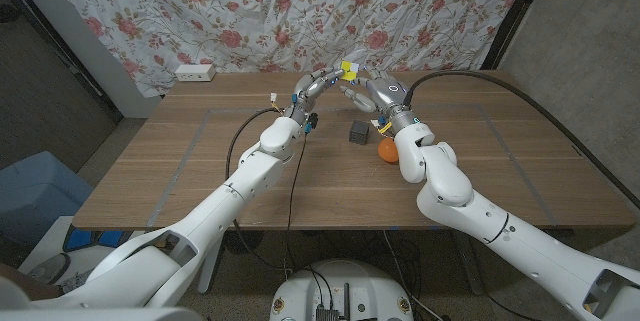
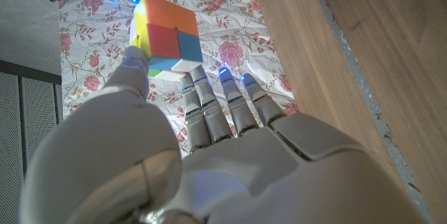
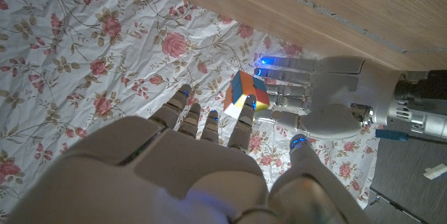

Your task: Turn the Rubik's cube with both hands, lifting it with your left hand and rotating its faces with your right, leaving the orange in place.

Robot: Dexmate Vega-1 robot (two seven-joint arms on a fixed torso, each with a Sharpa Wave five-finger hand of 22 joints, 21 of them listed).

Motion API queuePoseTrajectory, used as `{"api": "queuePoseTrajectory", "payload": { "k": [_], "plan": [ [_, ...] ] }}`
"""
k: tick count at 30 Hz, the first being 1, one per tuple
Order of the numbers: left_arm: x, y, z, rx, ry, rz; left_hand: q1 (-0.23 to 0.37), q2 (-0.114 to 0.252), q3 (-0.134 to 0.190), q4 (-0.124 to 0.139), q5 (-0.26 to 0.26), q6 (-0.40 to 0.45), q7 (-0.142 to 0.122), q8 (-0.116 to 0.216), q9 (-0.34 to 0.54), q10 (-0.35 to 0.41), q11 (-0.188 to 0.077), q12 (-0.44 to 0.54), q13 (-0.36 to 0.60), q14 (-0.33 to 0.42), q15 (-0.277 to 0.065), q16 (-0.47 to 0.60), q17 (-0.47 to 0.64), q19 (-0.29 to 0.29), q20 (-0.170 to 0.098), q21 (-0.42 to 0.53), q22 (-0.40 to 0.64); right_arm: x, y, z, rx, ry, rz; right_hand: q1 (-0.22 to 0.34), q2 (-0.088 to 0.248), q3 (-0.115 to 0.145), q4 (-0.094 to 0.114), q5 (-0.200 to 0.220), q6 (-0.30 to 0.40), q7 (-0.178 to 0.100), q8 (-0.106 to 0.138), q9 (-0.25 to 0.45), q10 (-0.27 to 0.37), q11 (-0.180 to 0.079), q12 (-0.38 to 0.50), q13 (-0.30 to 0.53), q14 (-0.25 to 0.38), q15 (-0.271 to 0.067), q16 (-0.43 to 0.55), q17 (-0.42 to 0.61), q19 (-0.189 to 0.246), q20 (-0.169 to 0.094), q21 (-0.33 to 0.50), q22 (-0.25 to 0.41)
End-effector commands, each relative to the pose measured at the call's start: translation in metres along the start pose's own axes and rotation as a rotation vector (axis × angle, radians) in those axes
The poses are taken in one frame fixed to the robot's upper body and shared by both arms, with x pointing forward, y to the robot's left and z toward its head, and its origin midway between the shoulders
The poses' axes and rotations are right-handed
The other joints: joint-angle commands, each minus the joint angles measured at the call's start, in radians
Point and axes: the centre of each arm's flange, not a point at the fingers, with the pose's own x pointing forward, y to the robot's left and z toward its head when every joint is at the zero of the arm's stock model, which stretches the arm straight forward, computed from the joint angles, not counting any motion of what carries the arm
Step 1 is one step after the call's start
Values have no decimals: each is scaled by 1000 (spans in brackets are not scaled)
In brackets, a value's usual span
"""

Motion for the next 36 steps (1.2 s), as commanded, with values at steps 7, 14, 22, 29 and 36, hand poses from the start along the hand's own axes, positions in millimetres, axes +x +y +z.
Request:
{"api": "queuePoseTrajectory", "payload": {
  "k": [7, 14, 22, 29, 36],
  "plan": [
    [-3, 2, 2, 1, -2, 3, -7, 5, 8, 3, 4, 7, 5, 3, 3, 23, -19, 6, 5, 4, -114, 0, 1, 0, 3, 3, 5, -5, 4, 1, 33, -16, 38, 4, 40, 9, 0, 9, 15, 1, 2, 4, 5, -7, 4, 0, -6, -3, 3, 2, 3, 1, 6, 2],
    [-3, 4, 4, 0, -5, 6, -10, 5, 9, 4, 4, 6, 5, 2, 3, 22, -20, 5, 5, 3, -114, -1, 1, 0, 3, 3, 5, -6, 6, 2, 51, -19, 45, 4, 38, 9, 0, 8, 20, 0, 1, 4, 6, -6, 4, 0, -6, -4, 3, 2, 3, 2, 6, 2],
    [-3, 8, 4, 3, 0, -5, -12, 4, 9, 4, 4, 5, 4, 1, 3, 16, -19, 2, 4, 2, -112, -2, 1, 0, 4, 3, 5, -5, 4, -3, 112, -23, 38, 4, 37, 9, 0, 8, 23, 0, -1, 4, 6, -1, 4, 0, -7, -4, 3, 2, 4, 2, 6, 2],
    [-2, 11, 5, 13, 4, -18, -15, 4, 10, 4, 4, 4, 6, 0, 3, 20, -18, 3, 5, 2, -112, -2, 1, 0, 4, 3, 5, -6, 0, -9, 150, -33, 25, 5, 37, 10, -1, 8, 23, 0, -3, 4, 7, 1, 4, 0, -6, -4, 3, 2, 5, 0, 6, 2],
    [-3, 17, 6, 41, 7, -35, -15, 4, 10, 3, 4, 5, 7, -1, 3, 21, -19, 3, 5, 1, -111, -3, 1, -1, 4, 3, 5, -5, -5, -20, 199, -40, 3, 5, 36, 10, -2, 8, 23, -1, -6, 4, 12, 5, 5, 0, -4, -4, 4, 1, 7, -1, 7, 2]
  ]
}}
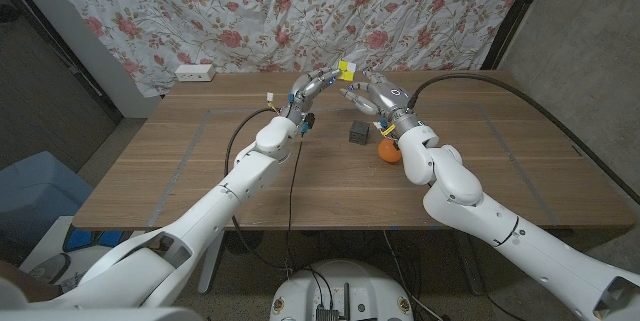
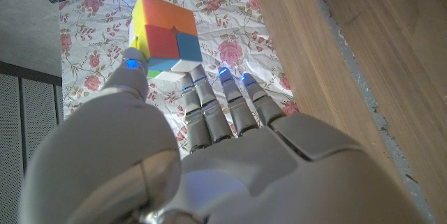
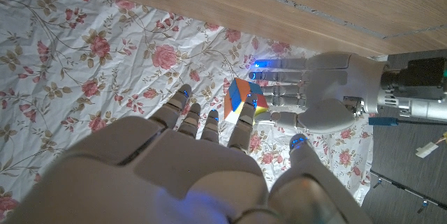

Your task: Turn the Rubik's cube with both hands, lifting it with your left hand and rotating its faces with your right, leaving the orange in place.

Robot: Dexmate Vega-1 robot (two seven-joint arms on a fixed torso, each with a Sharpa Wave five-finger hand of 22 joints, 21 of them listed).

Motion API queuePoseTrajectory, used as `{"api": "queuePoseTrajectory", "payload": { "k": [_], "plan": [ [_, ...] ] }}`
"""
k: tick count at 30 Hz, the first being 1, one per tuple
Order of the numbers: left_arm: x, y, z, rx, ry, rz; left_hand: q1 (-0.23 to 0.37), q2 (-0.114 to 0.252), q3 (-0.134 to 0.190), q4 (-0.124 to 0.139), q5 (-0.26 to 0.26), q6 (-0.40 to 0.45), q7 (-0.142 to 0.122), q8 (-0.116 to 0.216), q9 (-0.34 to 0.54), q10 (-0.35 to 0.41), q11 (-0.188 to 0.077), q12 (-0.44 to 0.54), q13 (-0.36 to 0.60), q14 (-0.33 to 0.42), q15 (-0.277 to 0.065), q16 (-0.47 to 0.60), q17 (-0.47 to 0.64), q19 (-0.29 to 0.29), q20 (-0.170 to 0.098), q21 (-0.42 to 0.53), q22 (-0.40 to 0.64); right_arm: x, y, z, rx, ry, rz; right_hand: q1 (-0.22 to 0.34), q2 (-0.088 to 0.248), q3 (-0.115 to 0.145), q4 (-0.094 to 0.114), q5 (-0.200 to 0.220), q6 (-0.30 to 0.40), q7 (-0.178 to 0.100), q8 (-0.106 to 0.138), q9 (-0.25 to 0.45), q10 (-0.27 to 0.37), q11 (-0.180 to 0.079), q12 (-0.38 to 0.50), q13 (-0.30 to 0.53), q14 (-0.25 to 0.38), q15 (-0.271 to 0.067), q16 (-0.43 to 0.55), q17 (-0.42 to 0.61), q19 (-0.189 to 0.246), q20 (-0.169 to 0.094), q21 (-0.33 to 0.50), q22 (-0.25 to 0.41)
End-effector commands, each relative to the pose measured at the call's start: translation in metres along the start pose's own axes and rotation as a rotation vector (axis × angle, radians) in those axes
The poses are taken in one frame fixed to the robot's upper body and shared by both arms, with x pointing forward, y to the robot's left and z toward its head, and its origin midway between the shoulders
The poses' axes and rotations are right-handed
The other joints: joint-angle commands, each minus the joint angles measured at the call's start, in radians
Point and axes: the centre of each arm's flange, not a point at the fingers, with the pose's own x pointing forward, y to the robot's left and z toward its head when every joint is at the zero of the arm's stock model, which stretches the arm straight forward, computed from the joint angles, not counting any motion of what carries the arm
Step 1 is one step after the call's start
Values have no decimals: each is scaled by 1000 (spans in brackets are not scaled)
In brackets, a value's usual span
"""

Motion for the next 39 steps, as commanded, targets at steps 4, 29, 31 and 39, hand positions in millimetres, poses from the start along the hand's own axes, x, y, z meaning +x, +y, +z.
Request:
{"api": "queuePoseTrajectory", "payload": {
  "k": [4, 29, 31, 39],
  "plan": [
    [-2, 14, 6, 69, 3, -31, -3, 9, 6, -1, 8, 6, 6, 3, 2, 21, -19, 4, 4, 2, -112, -2, 1, -1, 4, 2, 5, 1, -9, -17, 108, -25, -40, 5, 34, 4, -3, 8, 4, -1, -3, 5, 15, 5, 8, 0, -3, -3, 4, 1, 9, -1, 7, 2],
    [-13, 49, 18, 335, 1, -119, -6, 6, 6, -3, 7, 8, 3, 2, 2, 22, -23, 2, 3, -1, -109, -3, 1, -3, 4, 2, 5, -1, -7, -55, 349, -23, -100, 8, 33, 18, -3, 11, -33, -1, -20, 5, 106, 22, 26, -1, 36, -51, 8, -13, 34, -17, 10, 2],
    [-14, 53, 21, 377, -1, -130, -5, 5, 6, -3, 7, 8, 4, 2, 2, 21, -22, 1, 3, -1, -109, -3, 1, -3, 3, 2, 5, 1, -7, -59, 352, -31, -88, 8, 33, 18, -4, 11, -35, -1, -20, 5, 107, 22, 26, -1, 36, -51, 8, -14, 34, -18, 10, 2],
    [-14, 67, 29, 485, -2, -174, -7, 4, 5, -4, 7, 0, 4, -2, 2, 15, -19, -1, 3, -4, -107, -3, 1, -4, 3, 2, 5, 2, -5, -65, 381, -20, -103, 3, 25, 16, -2, 10, -57, -1, -24, 5, 107, 25, 22, -1, 30, -45, 2, -17, 28, -17, 7, 2]
  ]
}}
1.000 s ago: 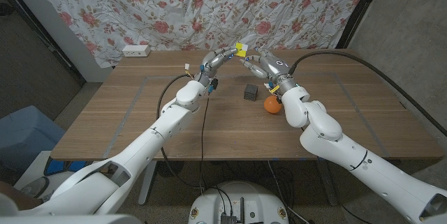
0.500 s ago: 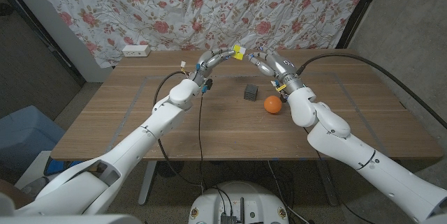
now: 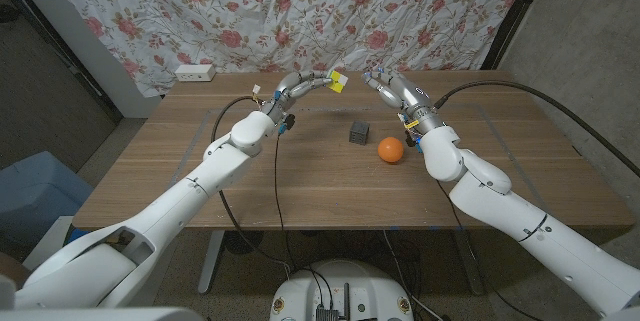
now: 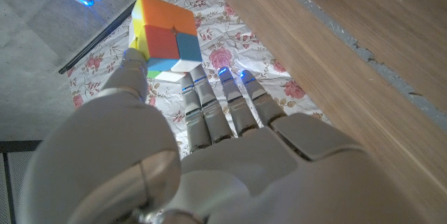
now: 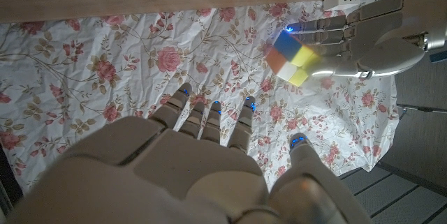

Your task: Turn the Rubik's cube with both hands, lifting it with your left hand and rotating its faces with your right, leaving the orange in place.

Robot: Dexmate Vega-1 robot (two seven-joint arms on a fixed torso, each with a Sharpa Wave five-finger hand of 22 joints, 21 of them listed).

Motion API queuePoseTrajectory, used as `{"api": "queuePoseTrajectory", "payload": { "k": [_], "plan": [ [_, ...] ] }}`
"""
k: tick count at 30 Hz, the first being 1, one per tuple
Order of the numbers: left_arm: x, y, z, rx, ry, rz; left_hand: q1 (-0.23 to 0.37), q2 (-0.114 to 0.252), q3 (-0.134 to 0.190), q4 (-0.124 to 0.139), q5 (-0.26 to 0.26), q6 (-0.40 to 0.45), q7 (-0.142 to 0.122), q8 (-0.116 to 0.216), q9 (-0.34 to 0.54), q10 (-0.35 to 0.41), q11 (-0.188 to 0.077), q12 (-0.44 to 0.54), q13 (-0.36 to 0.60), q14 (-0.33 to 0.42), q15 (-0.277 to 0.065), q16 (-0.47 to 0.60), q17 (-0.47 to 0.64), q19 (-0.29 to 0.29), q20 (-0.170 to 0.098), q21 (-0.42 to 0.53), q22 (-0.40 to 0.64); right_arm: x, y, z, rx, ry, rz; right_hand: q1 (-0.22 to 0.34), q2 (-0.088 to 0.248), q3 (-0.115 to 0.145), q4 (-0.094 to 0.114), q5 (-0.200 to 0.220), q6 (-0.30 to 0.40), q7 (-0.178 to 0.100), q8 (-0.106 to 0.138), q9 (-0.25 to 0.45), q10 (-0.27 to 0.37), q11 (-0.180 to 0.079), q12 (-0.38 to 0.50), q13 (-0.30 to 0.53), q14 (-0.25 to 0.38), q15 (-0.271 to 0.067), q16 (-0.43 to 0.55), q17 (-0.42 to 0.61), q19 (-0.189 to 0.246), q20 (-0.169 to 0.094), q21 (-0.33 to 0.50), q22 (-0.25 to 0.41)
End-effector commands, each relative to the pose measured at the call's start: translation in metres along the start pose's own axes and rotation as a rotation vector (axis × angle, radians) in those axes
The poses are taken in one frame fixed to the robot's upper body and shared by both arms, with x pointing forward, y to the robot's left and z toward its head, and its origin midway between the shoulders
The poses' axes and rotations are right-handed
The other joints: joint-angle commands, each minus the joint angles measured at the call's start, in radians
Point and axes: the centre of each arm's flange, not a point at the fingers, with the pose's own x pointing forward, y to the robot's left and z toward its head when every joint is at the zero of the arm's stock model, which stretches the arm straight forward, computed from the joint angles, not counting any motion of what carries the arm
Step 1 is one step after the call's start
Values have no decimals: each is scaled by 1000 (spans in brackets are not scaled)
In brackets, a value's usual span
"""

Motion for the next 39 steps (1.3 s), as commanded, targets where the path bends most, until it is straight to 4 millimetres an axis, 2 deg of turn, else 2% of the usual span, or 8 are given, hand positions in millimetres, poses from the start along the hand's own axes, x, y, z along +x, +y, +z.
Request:
{"api": "queuePoseTrajectory", "payload": {
  "k": [1, 12, 24, 28, 30, 39],
  "plan": [
    [-5, 23, 3, 162, -1, -62, 0, 3, 4, -1, 4, 0, 4, -2, 2, 15, -19, 3, 3, -3, -107, -3, 1, -4, 3, 2, 5, 1, -2, -14, 71, 11, -26, -7, 33, 6, -1, 3, -6, 1, -6, 1, 12, 3, -2, -1, -6, 1, -5, 1, -3, 0, -1, 1],
    [-4, 37, 3, 249, 2, -113, -1, 0, 3, -2, 4, -1, 6, -4, 2, 10, -17, 1, 3, -4, -107, -3, 1, -6, 5, 1, 5, 0, 1, -21, 150, 47, -73, -7, 31, 8, -1, 3, -5, 1, -1, 1, 14, 3, -4, -1, -4, 2, -7, -3, -2, -2, -1, 1],
    [-3, 49, 0, 343, 11, -188, -3, 0, 2, -2, 4, -3, 6, -6, 2, 11, -15, 1, 2, -2, -107, -1, 1, -5, 6, 2, 5, -4, 5, -41, 329, 55, -101, -8, 28, 9, -2, 3, 1, 2, 3, 1, 16, 6, -6, -2, 0, 4, -9, -7, 0, 0, -1, 1],
    [-3, 52, -1, 386, 8, -228, -4, -1, 2, -1, 4, -2, 6, -6, 2, 13, -14, 2, 2, 0, -108, -1, 2, -4, 6, 3, 5, -3, 6, -47, 397, 54, -97, -13, 22, 6, 0, 2, -24, 5, -5, 1, 16, 7, -9, -2, 2, 7, -9, -8, 0, 1, -1, 1],
    [-2, 53, -3, 400, 4, -250, -4, -1, 2, -1, 4, -1, 5, -6, 2, 13, -15, 2, 2, 0, -108, 0, 2, -4, 6, 3, 5, -2, 7, -52, 441, 56, -103, -19, 17, 4, 3, 1, -72, 25, -14, 1, 15, 10, -13, -2, 4, 9, -11, -12, 1, 2, -2, 1],
    [0, 55, -5, 470, -9, -312, -7, -1, 1, -1, 4, 1, 3, -6, 2, 16, -17, 3, 3, 2, -109, 0, 1, -5, 5, 3, 5, 0, 8, -69, 570, 62, -103, -28, 10, -2, 8, 0, -119, 45, -13, 1, 8, 15, -18, -2, 2, 12, -14, -14, -1, -1, -3, 1]
  ]
}}
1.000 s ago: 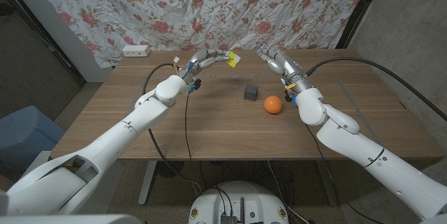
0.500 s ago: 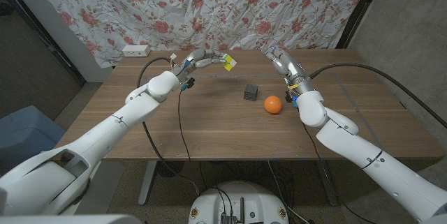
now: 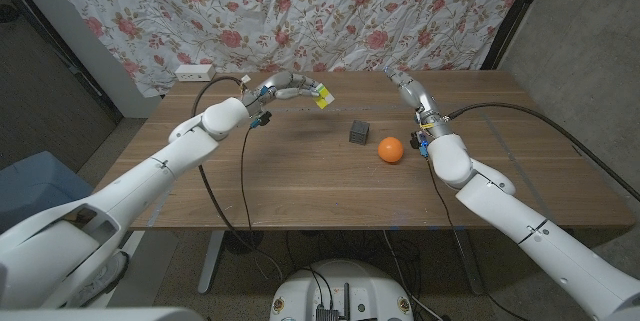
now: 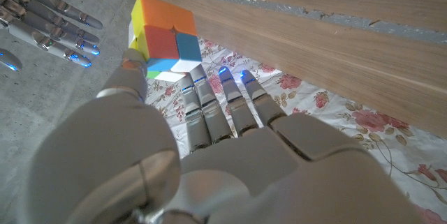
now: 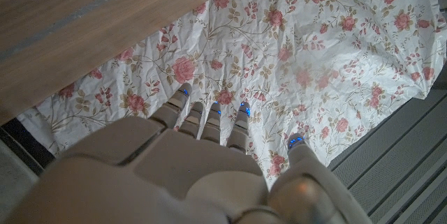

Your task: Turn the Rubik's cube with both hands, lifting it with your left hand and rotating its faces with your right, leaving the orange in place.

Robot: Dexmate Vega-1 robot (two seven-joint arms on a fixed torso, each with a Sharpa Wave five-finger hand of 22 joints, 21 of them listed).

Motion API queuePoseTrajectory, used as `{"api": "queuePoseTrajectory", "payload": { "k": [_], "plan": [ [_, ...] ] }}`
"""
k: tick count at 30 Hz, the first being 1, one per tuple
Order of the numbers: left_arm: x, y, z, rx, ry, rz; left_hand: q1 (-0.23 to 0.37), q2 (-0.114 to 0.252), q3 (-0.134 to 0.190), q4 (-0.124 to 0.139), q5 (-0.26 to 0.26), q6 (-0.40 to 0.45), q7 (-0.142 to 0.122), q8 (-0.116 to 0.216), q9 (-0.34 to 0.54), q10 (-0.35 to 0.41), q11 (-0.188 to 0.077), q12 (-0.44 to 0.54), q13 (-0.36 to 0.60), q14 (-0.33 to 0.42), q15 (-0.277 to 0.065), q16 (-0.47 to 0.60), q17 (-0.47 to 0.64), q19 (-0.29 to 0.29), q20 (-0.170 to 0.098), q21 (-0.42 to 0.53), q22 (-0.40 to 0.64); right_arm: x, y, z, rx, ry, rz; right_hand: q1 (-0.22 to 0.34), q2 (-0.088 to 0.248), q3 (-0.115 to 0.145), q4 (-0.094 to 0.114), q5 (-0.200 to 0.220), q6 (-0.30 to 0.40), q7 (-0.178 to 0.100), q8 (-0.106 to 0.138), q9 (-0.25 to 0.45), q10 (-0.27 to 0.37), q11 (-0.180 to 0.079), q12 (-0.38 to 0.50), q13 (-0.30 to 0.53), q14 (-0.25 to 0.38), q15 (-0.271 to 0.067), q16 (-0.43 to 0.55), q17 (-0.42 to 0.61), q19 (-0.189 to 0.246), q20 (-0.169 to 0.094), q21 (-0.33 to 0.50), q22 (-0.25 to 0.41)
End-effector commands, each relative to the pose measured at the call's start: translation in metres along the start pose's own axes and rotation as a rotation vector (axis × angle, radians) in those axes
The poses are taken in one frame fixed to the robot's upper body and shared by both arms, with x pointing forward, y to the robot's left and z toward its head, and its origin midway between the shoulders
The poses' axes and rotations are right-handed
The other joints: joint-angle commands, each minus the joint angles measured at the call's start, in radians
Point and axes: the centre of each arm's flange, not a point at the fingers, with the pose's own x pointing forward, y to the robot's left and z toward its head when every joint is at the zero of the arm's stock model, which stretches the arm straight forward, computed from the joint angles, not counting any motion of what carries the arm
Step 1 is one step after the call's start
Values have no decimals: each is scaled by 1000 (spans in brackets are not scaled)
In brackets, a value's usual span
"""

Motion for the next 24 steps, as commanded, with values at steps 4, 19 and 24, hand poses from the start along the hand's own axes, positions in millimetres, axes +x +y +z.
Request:
{"api": "queuePoseTrajectory", "payload": {
  "k": [4, 19, 24],
  "plan": [
    [1, 5, -5, 149, -14, -112, -6, 4, 2, 1, 4, 1, 3, -2, 2, 17, -14, 6, 3, 2, -110, 0, 2, -1, 2, 3, 5, 4, -8, -26, 194, 34, 6, -11, 12, -2, 9, -1, -18, 13, 0, 4, 3, 8, -1, 4, -5, 4, 0, -1, 1, -6, -2, 3],
    [-2, 2, -5, 319, -14, -176, -15, 9, 6, 5, 5, -2, 3, -4, 2, 12, -14, 4, 3, 1, -111, -3, 1, -5, 2, 1, 5, 7, -14, -51, 271, 81, 21, -16, 10, -6, 16, -1, -28, 33, 8, 3, 2, 9, -4, 3, -13, -3, -5, -2, -5, -11, -5, 3],
    [-2, 1, -4, 360, -17, -190, -17, 9, 7, 5, 5, -2, 3, -5, 2, 11, -16, 3, 3, 0, -112, -4, 1, -5, 2, 2, 5, 6, -16, -59, 309, 87, 19, -18, 7, -9, 20, -1, -65, 54, 1, 3, -1, 6, -6, 2, -16, -5, -7, -5, -7, -11, -5, 3]
  ]
}}
